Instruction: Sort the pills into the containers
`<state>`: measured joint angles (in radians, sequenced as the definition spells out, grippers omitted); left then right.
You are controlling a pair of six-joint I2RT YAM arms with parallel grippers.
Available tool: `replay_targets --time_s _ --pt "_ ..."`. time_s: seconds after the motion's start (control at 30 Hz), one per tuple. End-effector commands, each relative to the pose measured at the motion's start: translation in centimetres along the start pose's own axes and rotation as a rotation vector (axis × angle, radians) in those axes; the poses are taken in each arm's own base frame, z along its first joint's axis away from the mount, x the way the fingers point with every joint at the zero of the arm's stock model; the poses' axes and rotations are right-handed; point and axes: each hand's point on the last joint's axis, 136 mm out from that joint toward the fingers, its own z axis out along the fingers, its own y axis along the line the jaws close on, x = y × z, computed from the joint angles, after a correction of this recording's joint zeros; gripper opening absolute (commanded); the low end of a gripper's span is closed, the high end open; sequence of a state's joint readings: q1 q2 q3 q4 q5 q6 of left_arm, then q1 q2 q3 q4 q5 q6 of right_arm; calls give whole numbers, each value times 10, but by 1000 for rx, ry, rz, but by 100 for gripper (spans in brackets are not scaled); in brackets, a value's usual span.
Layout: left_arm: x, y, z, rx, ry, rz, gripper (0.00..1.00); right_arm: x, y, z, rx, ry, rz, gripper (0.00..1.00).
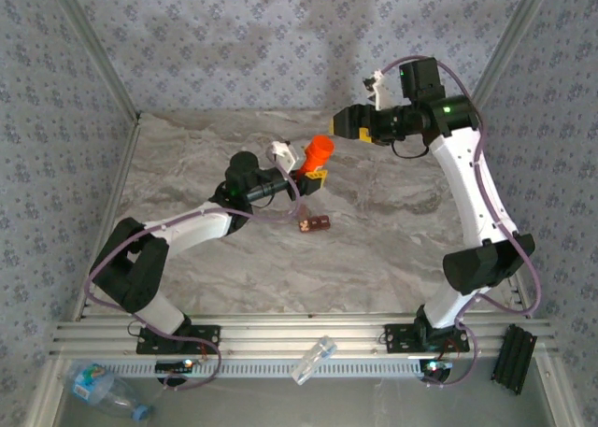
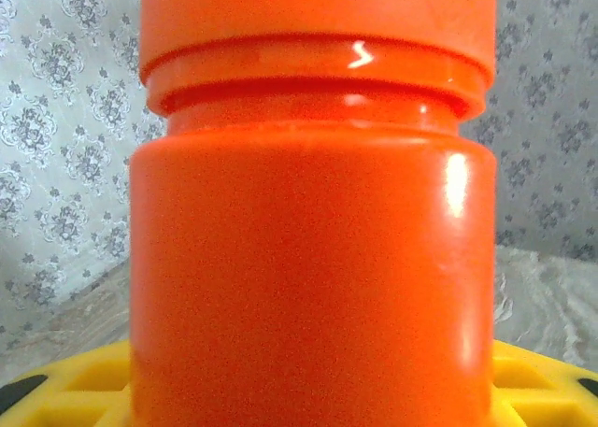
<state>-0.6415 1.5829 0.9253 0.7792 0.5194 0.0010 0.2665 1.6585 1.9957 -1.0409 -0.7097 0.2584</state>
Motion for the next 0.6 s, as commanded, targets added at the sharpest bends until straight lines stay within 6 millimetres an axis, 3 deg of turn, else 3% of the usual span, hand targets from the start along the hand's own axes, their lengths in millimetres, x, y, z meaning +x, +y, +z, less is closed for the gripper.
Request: replay_targets --time_s 0.0,0.3,0.57 --pt "-33 6 0 48 -121 -49 0 1 12 -9 19 -34 -65 86" --pt "-41 6 -2 195 -138 -200 0 -11 26 -6 -1 -131 -194 87" --pt "-46 -2 -2 245 -116 -234 0 -17 21 15 71 -106 -246 86"
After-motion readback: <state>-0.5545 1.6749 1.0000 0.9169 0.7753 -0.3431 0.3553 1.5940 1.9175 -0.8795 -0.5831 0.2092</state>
